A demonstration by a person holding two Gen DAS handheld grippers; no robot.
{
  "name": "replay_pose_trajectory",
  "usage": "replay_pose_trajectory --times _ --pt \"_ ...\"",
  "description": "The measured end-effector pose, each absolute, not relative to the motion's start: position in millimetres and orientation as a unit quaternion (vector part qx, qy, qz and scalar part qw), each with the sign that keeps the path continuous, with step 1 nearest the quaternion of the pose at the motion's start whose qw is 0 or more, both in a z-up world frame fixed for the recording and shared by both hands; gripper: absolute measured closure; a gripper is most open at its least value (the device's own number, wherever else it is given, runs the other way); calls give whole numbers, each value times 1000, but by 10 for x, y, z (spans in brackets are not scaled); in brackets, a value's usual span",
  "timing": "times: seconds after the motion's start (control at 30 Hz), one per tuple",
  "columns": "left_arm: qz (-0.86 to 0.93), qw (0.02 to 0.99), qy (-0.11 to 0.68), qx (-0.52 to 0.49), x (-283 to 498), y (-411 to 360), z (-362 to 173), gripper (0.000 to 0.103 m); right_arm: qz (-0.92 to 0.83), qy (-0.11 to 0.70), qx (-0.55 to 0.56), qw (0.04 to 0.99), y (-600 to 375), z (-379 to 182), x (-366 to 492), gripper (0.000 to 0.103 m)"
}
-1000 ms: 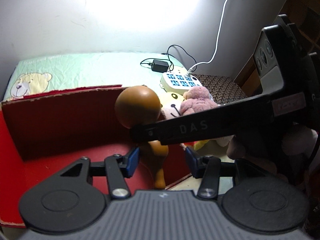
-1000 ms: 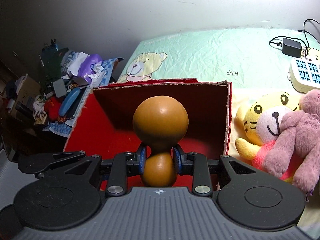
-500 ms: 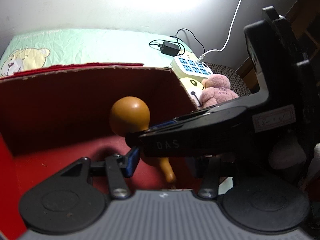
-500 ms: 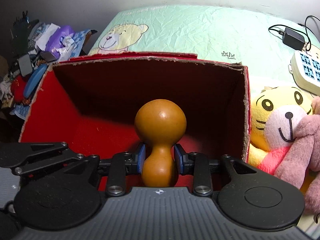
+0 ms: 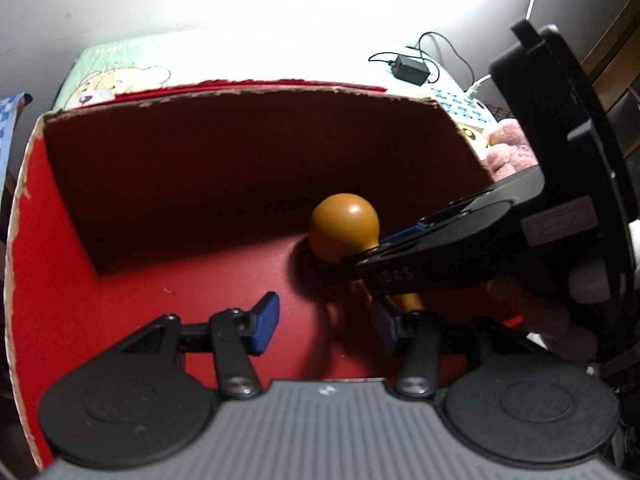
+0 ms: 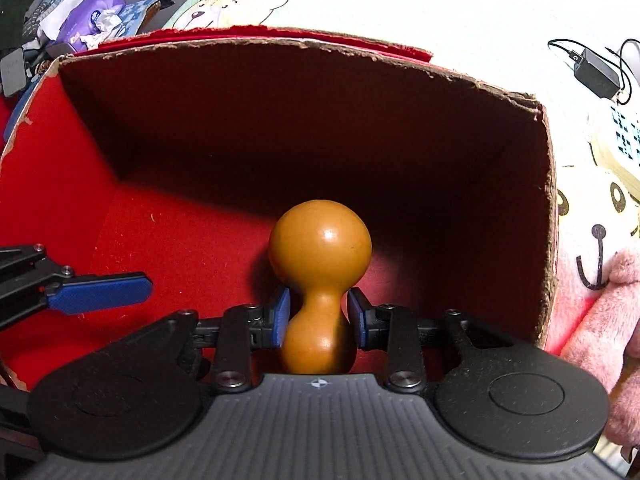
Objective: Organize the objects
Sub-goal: 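Lower the held gourd into the red box with the right gripper, then open the right gripper to release the gourd inside the box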
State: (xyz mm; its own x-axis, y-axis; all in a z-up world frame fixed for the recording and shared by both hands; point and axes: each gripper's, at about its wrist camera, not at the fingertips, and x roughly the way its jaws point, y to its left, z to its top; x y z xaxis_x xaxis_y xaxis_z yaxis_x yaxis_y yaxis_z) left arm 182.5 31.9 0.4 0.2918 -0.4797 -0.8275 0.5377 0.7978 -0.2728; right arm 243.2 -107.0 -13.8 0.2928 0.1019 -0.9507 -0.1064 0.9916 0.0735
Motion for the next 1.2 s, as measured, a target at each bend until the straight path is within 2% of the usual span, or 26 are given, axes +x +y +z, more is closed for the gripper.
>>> replay_pose_trajectory --times 0.43,0.57,0.73,0.97,1.2 --pt "-270 822 497 70 1783 378 16 51 69 549 56 831 -1260 150 2350 68" --pt "-247 833 488 82 1779 443 48 51 101 554 116 818 -1298 151 2359 76" --pt "-222 839 487 95 1802 502 28 51 100 584 139 794 -1204 0 2382 76" --pt "-205 843 486 105 1850 515 18 46 51 601 122 788 -1176 -104 2433 75" --pt "-191 846 483 122 1903 480 -45 45 13 594 90 799 -1144 -139 2423 75"
